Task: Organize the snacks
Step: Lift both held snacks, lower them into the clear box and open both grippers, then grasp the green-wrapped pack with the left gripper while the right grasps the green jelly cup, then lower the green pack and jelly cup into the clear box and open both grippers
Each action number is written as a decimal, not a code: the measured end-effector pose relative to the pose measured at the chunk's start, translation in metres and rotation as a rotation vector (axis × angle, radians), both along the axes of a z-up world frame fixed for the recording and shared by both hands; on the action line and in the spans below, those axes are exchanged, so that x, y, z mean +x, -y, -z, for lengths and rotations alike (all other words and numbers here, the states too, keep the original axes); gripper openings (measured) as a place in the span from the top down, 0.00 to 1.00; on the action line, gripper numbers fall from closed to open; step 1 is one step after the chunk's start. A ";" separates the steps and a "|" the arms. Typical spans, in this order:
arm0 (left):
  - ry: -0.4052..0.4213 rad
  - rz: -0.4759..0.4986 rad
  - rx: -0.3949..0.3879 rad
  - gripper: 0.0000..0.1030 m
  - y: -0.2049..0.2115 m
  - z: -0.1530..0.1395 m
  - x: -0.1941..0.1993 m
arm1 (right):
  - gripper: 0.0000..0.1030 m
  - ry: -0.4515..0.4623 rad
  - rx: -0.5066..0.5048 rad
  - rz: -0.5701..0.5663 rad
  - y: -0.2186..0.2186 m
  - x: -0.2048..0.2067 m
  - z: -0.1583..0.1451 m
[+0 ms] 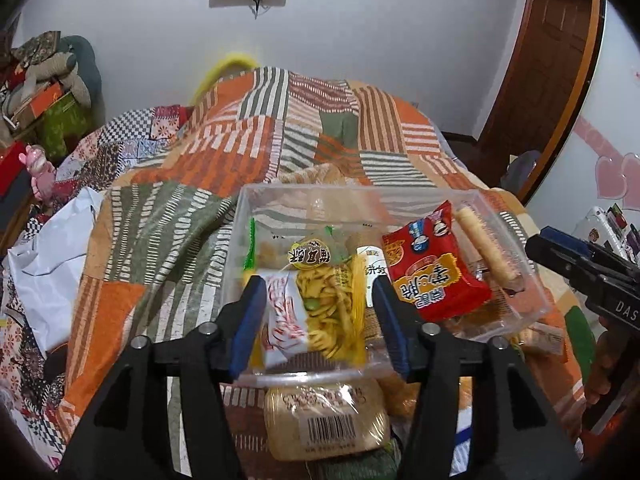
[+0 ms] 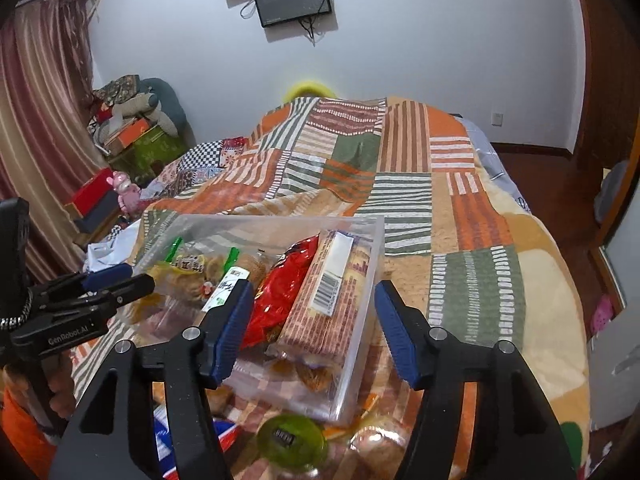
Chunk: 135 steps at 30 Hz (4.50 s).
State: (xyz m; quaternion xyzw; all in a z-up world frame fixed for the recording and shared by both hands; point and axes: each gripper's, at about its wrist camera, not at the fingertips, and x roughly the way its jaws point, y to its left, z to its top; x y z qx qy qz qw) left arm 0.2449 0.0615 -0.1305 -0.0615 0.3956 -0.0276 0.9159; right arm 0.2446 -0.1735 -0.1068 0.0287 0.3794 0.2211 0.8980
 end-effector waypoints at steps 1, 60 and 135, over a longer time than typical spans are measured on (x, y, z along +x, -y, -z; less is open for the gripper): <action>0.004 0.001 -0.004 0.43 0.000 -0.003 -0.003 | 0.42 0.002 0.003 -0.001 0.002 -0.002 -0.002; -0.161 0.038 -0.001 0.40 0.024 0.078 -0.091 | 0.57 -0.192 -0.019 -0.119 -0.003 -0.055 0.066; 0.014 0.024 -0.005 0.52 0.007 0.018 0.001 | 0.57 -0.059 0.024 -0.181 -0.068 -0.005 0.020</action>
